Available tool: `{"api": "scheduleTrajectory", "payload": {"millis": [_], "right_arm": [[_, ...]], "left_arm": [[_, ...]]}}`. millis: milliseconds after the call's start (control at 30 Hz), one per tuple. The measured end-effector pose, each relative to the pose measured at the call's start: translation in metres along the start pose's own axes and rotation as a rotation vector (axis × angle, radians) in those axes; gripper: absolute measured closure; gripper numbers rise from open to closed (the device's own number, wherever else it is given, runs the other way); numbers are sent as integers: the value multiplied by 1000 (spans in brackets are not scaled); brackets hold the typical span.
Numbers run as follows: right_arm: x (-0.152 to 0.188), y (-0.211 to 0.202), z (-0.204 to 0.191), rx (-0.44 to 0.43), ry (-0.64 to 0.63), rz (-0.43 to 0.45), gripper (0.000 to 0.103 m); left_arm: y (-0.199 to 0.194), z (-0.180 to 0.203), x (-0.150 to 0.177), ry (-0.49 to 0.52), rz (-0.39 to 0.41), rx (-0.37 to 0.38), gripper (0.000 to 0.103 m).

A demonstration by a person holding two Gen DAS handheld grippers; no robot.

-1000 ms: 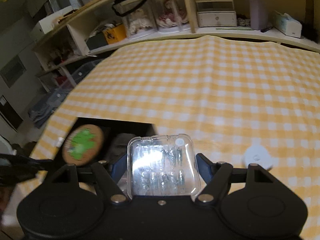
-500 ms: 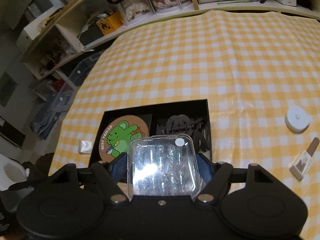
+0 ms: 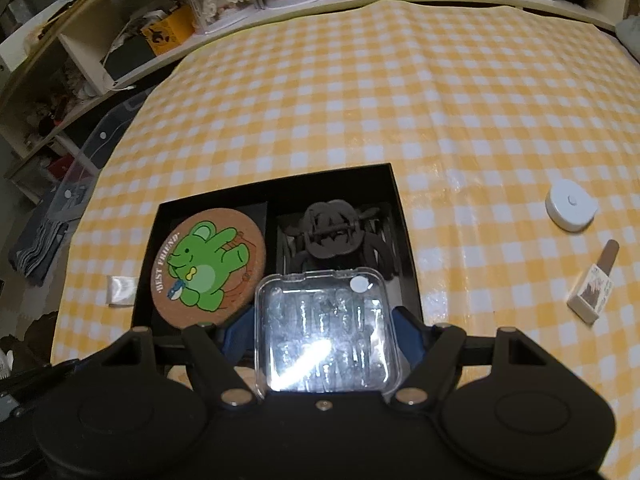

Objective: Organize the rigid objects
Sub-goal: 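Carry the second clear case with the right tool over the tray, then lower the second clear case into the tray and open the right tool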

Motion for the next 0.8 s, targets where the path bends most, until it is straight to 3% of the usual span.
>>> {"api": "scheduleTrajectory", "payload": {"millis": [167, 800], "right_arm": [[0, 7, 6, 22, 19, -16, 28], [8, -9, 0, -28, -11, -33, 19]], "left_arm": [[0, 0, 0, 0, 0, 1, 99], [-1, 1, -1, 0, 0, -1, 99]]}}
Point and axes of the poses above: each gripper's, at about its wrist camera, not at the fingertips, and y roughly the way its jaws point, z to its right, x to its underside, the point moved 6 cm from there along y, roughly the way its jaws point, and after that the axes turned 6 degrees about -x, right-handed, at the moved point
